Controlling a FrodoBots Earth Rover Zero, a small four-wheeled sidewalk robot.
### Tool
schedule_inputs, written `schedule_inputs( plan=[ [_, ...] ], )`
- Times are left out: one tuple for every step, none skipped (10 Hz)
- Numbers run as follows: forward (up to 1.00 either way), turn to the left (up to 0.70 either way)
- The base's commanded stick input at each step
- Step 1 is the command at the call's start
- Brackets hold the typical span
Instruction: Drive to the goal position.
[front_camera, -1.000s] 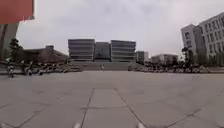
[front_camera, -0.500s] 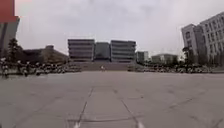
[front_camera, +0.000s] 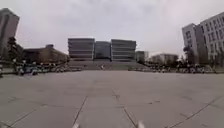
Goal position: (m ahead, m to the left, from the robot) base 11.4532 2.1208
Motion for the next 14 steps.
schedule_inputs(
  plan=[
    [0.85, 0.00],
    [0.85, 0.00],
    [0.85, 0.00],
    [0.85, 0.00],
    [0.85, 0.00],
    [0.85, 0.00],
    [0.85, 0.00],
    [0.85, 0.00],
    [0.85, 0.00],
    [0.85, 0.00],
    [0.85, 0.00],
    [0.85, 0.00],
    [0.85, 0.00],
    [0.85, 0.00]
  ],
)
